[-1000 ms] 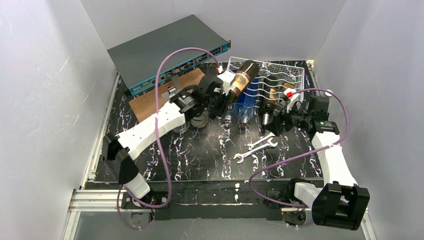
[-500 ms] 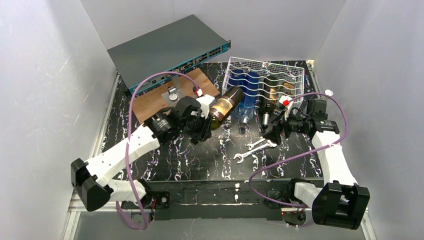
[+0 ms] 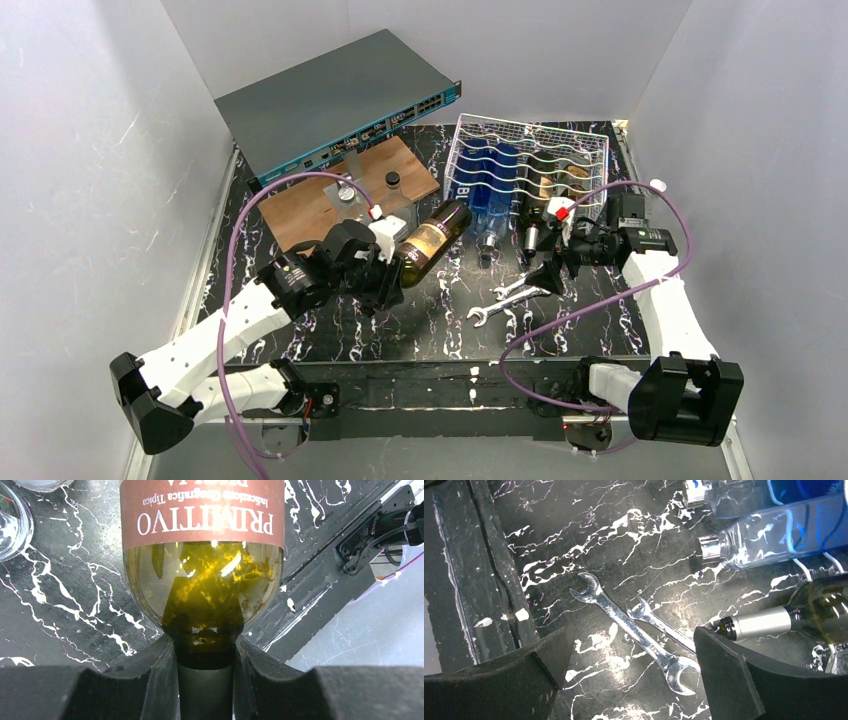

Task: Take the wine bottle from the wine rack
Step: Place the wine bottle at the center of the board.

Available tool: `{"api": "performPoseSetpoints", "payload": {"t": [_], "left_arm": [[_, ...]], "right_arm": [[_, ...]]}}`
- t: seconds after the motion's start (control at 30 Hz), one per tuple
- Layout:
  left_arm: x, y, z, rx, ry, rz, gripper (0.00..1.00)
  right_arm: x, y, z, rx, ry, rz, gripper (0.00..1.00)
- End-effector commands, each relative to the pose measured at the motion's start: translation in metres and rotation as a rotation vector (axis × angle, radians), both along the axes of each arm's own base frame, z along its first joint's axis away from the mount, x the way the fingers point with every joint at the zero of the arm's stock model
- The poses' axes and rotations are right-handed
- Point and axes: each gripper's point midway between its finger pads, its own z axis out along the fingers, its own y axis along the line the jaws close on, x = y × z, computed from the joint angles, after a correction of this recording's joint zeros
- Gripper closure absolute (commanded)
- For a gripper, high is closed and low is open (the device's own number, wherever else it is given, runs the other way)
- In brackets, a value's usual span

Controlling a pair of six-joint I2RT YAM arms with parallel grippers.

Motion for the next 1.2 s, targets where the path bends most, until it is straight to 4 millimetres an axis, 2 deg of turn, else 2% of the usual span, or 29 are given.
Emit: {"api": "performPoseSetpoints", "payload": {"t": [0.0, 0.3, 0.63, 1.0, 1.17], "left_arm": [[0.001, -0.008, 0.026, -0.108, -0.075, -0.019, 1.0], [-0.004, 0.0, 0.025, -0.056, -0.045, -0.025, 1.0], [-0.014, 0.009, 0.017, 0.029, 0.025, -0.045, 1.0], [-0.015, 0.001, 0.005, 0.096, 0.12, -0.076, 1.0], [-0.02, -0.002, 0.004, 0.123, 0.18, -0.096, 1.0]], "right_arm": [[0.001, 0.008, 0.013, -0.035, -0.055, 0.068, 0.02], [-0.005, 0.034, 0.016, -0.097, -0.1, 0.201, 0.02], [-0.009, 0.063, 0.031, -0.143, -0.177, 0.377, 0.02], [-0.038, 0.111, 0.026, -0.104, -0.302, 0.723, 0.02], [-0.031, 0.129, 0.025, -0.063, -0.4, 0.82, 0.02]]}}
